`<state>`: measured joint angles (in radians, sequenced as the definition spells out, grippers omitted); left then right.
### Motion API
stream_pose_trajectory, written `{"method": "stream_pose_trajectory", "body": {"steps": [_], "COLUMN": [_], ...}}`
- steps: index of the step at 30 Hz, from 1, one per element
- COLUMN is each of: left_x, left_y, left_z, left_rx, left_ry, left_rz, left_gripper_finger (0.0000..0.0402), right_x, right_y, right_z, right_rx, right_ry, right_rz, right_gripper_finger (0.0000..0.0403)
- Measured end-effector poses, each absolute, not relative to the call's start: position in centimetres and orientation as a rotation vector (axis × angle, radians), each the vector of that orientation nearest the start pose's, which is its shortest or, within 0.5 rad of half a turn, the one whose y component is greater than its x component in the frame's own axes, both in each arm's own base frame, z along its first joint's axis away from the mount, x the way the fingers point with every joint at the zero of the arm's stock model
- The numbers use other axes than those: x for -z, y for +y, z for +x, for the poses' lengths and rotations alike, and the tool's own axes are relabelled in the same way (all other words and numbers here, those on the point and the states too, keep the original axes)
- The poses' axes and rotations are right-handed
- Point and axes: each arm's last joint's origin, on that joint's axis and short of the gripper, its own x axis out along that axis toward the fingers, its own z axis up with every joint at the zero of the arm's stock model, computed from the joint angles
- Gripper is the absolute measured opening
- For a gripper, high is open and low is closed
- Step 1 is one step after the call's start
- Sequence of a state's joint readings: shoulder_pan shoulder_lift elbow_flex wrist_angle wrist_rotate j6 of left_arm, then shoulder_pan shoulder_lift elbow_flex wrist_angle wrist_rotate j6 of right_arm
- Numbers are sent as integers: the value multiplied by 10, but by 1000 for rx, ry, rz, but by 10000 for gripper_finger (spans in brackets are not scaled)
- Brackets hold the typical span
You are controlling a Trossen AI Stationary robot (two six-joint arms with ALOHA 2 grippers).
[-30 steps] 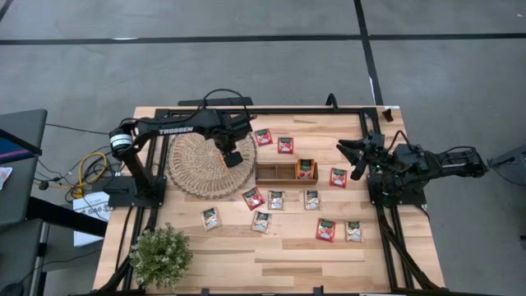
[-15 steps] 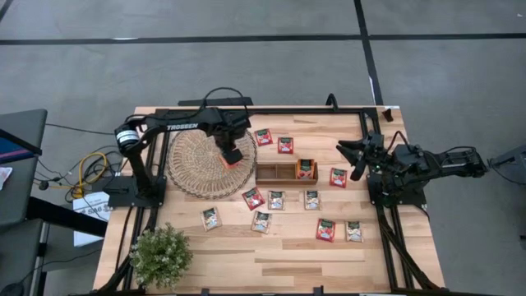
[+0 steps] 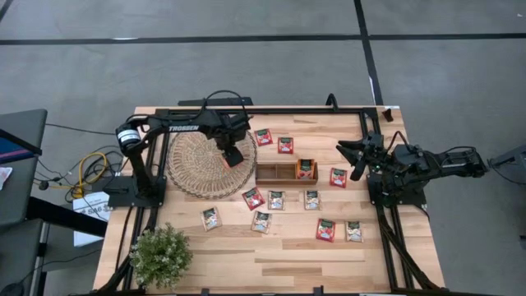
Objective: Pick & Place Tea
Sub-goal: Put the orange tea bag into the right section of the wooden organizer
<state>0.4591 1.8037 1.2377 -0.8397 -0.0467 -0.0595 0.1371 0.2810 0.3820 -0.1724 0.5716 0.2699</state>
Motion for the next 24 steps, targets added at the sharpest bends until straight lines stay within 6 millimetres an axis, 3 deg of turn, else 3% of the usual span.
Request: {"method": "stream_pose_trajectory", "body": {"steps": [19, 24], "left_x": [-147, -147], "left_y": [165, 166], "left_z": [304, 303], "left_rx": [-494, -492], "left_ry": [1477, 1468], "left_rz": [-370, -404], "left_gripper_finger": [160, 141], "right_x": [-254, -254], "right_y": [-2, -2], "right_z": [97, 97], "right_rx": [441, 442], "right_ry": [7, 11], "right_rz": [258, 257], "right_gripper_finger": [93, 93]}}
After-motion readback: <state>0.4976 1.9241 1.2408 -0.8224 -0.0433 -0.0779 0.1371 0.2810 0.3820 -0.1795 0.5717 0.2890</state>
